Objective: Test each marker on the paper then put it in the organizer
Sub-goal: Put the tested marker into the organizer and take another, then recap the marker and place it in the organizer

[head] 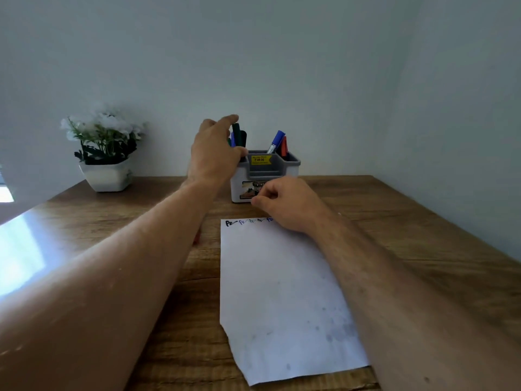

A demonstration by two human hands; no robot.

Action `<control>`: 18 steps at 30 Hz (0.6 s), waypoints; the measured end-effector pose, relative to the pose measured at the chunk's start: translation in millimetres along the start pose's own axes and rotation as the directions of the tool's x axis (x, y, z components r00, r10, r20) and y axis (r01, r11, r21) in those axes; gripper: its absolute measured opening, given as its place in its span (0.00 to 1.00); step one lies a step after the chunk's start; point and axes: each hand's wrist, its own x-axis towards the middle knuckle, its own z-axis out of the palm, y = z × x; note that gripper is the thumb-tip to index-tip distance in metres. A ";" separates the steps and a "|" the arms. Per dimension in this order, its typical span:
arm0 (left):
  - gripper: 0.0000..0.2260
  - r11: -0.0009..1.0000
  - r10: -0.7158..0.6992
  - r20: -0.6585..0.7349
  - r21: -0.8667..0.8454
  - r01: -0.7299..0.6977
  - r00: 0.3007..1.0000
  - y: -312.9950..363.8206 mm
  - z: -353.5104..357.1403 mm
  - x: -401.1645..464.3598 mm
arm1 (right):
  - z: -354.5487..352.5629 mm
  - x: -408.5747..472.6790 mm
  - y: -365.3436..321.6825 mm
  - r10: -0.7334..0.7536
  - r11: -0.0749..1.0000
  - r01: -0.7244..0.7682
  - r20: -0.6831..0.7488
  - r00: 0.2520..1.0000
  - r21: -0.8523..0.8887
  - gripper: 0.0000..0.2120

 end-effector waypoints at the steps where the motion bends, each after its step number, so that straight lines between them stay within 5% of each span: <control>1: 0.30 0.999 0.010 0.015 0.039 -0.011 1.000 -0.4 0.4 1.1 | -0.4 -0.2 0.3 -0.001 1.000 0.001 -0.001 1.000 -0.001 0.09; 5: 0.24 0.995 0.028 0.019 0.095 -0.030 0.999 0.4 1.8 1.7 | -1.5 -0.8 0.9 0.003 1.000 -0.003 -0.003 1.000 -0.004 0.08; 11: 0.14 0.999 -0.006 -0.097 -0.035 0.003 0.995 1.3 -5.3 -4.9 | -1.8 -1.6 0.6 0.010 1.000 -0.010 -0.018 1.000 -0.008 0.08; 18: 0.12 0.981 -0.190 -0.079 -0.040 0.188 0.979 13.2 -32.8 -8.8 | -3.9 -5.2 -1.7 0.011 1.000 -0.011 -0.041 0.999 -0.017 0.09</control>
